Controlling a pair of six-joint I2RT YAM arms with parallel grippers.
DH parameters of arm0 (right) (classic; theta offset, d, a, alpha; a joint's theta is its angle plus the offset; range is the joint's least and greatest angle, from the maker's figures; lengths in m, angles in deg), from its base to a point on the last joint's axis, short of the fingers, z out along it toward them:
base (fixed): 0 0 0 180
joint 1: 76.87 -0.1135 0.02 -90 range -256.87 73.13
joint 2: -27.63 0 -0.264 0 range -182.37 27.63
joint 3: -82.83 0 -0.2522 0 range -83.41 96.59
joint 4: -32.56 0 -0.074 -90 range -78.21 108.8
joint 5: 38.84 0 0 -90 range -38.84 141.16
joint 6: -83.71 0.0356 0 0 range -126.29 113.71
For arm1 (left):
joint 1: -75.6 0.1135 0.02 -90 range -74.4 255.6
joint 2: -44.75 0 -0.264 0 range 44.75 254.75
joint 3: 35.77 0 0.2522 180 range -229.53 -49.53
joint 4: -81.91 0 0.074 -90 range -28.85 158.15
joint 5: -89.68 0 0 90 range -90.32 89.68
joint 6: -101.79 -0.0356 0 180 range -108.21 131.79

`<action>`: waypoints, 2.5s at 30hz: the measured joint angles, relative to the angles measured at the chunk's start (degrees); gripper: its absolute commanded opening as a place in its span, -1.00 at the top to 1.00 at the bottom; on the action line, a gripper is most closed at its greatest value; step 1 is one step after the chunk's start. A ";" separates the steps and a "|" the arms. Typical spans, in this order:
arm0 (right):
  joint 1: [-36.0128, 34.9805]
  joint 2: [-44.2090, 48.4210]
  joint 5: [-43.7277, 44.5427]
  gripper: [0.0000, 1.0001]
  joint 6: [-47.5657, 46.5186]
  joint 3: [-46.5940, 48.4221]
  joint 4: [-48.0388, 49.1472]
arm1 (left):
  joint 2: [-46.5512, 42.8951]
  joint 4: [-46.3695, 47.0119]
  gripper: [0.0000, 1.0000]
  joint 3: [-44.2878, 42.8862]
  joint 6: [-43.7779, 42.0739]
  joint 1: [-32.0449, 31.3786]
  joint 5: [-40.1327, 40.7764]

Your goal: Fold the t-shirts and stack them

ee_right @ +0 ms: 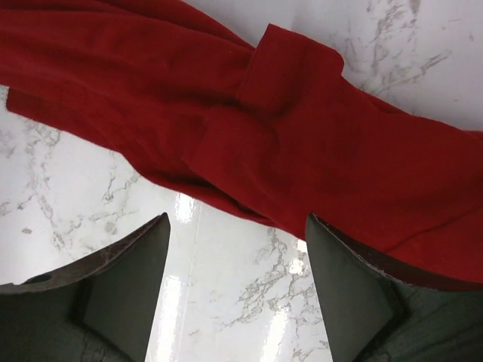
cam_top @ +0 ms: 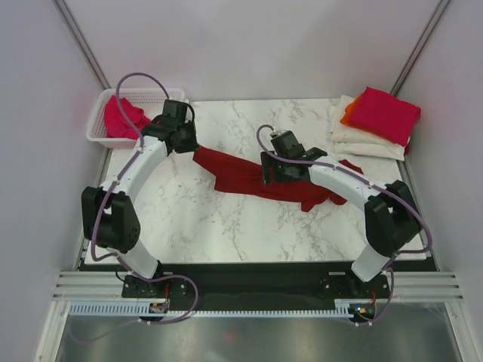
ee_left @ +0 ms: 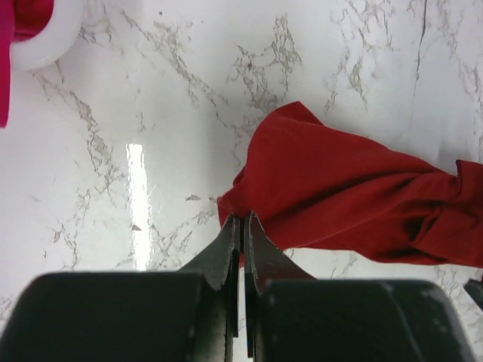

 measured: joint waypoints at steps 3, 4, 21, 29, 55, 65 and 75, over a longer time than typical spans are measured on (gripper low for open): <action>-1.79 -5.33 1.55 -0.56 -0.13 3.74 -1.22 | -2.34 -0.35 0.95 3.80 -0.92 -0.02 -1.42; -2.82 -7.02 2.49 -0.54 -0.13 5.09 -1.86 | -2.19 -0.35 0.96 5.01 -1.22 -0.09 -1.81; -10.60 -21.07 17.16 -0.12 0.52 13.92 -6.97 | -0.04 -2.58 0.96 9.99 -2.12 -1.77 -3.41; -10.54 -21.99 22.27 1.00 0.15 14.47 -8.09 | -0.04 -2.58 0.95 9.99 -2.27 -1.77 -3.98; -3.54 13.88 33.44 1.00 -10.88 43.23 -23.21 | -30.34 -3.19 0.95 5.51 -2.93 -1.77 1.88; -3.54 34.36 28.76 1.00 -13.22 41.18 -20.96 | -45.79 -3.17 0.95 -4.76 -4.96 -1.79 -4.74; 0.02 48.06 21.00 1.00 -15.21 42.45 -14.49 | -54.80 -3.10 0.95 -13.99 -6.93 -1.90 -13.07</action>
